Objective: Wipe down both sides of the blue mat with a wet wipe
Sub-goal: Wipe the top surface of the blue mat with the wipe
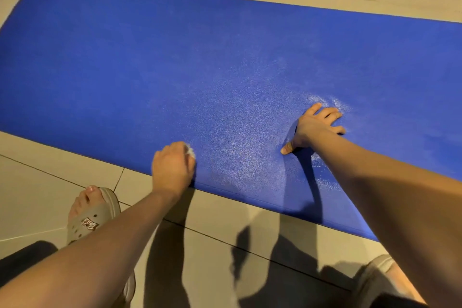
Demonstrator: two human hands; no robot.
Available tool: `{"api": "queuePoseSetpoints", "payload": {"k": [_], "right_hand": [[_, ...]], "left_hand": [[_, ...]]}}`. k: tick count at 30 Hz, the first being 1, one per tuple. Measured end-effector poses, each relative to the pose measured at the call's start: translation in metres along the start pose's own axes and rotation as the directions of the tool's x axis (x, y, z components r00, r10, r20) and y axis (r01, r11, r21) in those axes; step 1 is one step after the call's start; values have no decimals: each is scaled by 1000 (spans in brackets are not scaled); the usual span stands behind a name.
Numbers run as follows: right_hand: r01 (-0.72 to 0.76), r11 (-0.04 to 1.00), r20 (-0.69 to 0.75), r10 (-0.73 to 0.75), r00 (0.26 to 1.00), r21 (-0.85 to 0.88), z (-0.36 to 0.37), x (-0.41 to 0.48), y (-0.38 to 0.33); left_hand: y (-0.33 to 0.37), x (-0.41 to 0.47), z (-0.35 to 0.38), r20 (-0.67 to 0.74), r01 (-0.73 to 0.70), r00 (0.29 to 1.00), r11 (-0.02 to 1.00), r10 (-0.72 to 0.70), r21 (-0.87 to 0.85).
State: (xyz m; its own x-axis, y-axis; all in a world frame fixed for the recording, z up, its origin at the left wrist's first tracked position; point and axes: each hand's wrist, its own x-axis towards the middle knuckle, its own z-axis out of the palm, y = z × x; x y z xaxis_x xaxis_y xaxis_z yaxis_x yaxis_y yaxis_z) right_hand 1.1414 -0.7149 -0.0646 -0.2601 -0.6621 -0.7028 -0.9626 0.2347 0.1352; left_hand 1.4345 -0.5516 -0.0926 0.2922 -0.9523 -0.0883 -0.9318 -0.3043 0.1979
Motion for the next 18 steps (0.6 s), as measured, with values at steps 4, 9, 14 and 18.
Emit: {"api": "queuePoseSetpoints", "payload": {"k": [4, 9, 14, 18], "right_hand": [[4, 1000, -8, -4, 1000, -1, 3, 1, 1], [-2, 1000, -4, 2, 1000, -2, 2, 2, -1], [0, 1000, -7, 0, 1000, -3, 2, 2, 1], [14, 1000, -12, -14, 1000, -1, 2, 0, 1]], "left_hand": [[10, -16, 4, -64, 232, 967, 957, -247, -176], [70, -45, 25, -46, 68, 996, 976, -80, -207], [130, -70, 51, 4, -229, 972, 952, 235, -202], [112, -59, 45, 24, -419, 905, 898, 425, -134]]}}
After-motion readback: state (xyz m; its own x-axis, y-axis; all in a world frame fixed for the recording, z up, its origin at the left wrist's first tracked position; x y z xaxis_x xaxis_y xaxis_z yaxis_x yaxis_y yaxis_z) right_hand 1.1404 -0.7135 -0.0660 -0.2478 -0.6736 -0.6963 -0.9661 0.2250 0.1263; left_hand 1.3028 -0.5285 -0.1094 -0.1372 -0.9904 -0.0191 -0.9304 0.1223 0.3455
